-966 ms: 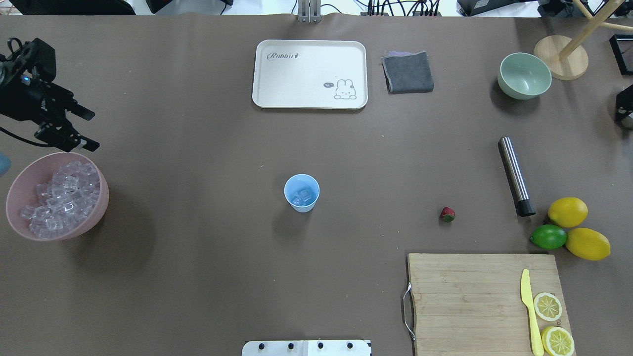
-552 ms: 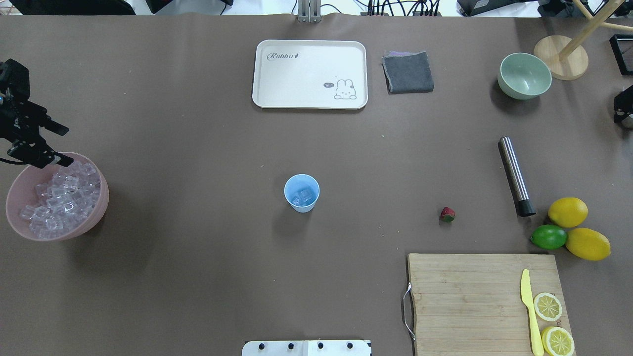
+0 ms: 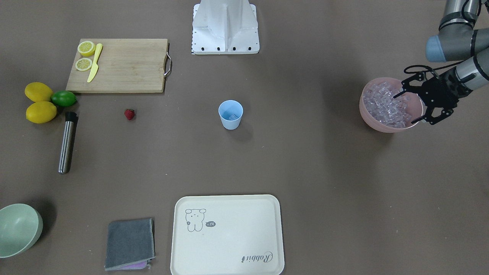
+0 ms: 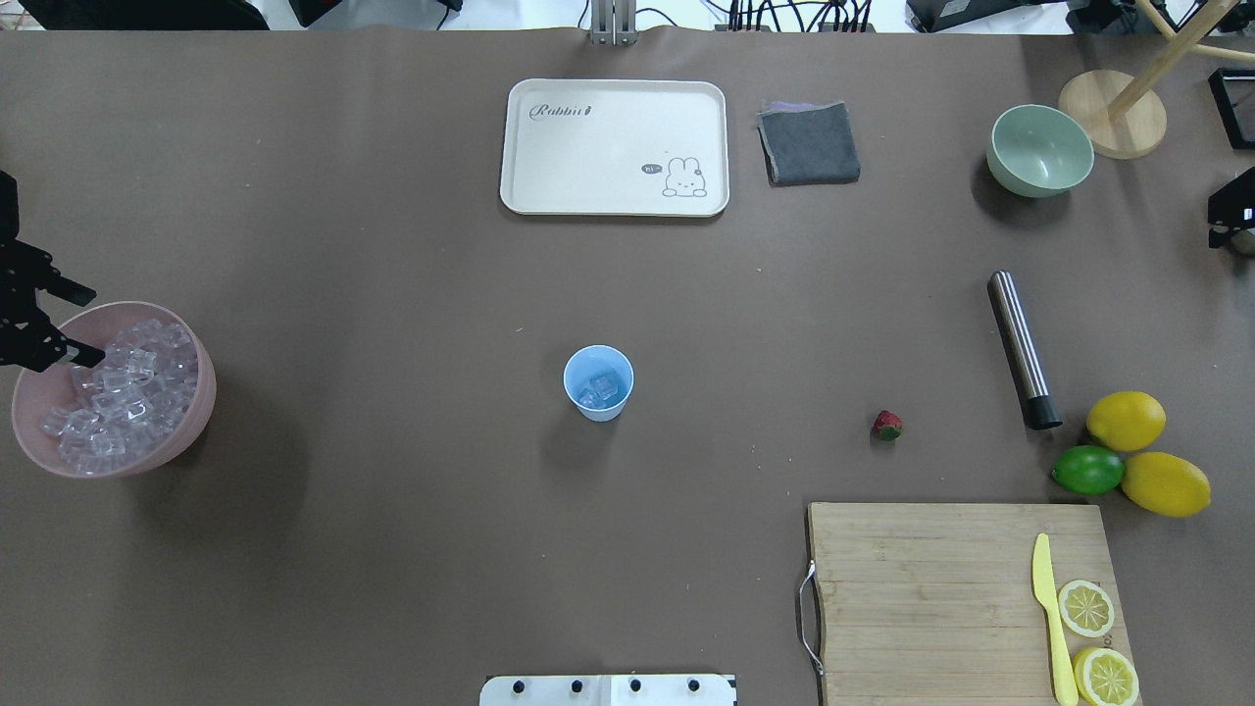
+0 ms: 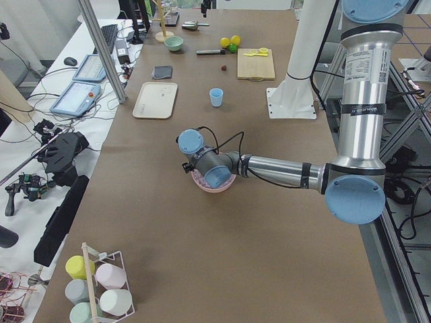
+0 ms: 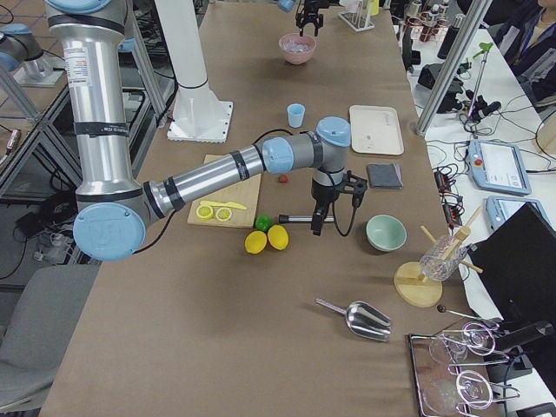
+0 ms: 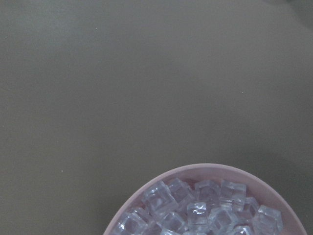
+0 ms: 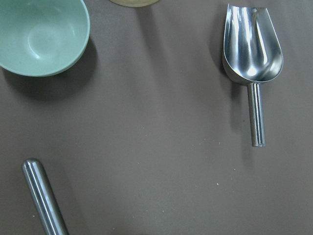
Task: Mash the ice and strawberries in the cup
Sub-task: 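Lower the left gripper into the bowl and grasp a third ice cube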
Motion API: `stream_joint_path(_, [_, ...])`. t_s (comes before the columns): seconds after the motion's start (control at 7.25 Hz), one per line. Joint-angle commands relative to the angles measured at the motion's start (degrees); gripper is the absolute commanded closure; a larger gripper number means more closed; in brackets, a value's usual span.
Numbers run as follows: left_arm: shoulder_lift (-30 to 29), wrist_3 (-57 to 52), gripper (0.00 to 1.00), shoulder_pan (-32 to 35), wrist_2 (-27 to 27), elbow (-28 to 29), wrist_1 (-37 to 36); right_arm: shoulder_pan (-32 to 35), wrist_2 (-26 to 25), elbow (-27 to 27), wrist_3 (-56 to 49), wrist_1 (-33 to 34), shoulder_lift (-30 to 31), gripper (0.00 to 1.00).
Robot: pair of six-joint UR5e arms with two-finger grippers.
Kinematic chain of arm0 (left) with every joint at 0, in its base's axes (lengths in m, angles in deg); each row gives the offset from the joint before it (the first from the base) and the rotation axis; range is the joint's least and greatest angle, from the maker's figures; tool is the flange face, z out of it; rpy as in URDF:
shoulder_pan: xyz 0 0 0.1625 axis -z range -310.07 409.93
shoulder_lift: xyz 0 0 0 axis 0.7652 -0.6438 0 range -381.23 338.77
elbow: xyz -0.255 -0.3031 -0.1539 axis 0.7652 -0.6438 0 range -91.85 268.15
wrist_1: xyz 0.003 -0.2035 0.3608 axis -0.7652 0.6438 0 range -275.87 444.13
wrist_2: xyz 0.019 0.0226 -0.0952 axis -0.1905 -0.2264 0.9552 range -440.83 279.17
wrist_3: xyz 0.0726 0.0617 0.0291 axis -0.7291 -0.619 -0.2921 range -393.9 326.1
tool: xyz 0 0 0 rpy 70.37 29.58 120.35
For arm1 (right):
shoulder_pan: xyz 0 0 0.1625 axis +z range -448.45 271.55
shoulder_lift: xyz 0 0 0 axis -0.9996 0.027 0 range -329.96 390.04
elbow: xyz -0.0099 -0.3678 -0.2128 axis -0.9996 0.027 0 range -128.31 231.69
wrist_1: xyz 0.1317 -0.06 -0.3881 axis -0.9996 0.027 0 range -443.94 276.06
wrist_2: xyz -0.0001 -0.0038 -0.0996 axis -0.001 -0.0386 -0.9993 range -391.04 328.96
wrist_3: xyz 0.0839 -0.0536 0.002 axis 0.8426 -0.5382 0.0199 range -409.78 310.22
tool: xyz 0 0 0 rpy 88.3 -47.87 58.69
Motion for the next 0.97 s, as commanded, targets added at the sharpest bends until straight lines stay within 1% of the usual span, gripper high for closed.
stream_joint_path(0.0, [1.95, -0.22, 0.03, -0.39, -0.03, -0.52, 0.37, -0.10, -0.18, 0.14, -0.16, 0.00, -0.03, 0.00])
stream_joint_path(0.83, [2.67, -0.22, 0.03, -3.73, -1.34, -0.17, 0.73, -0.10, -0.80, -0.30, -0.07, -0.09, -0.20, 0.00])
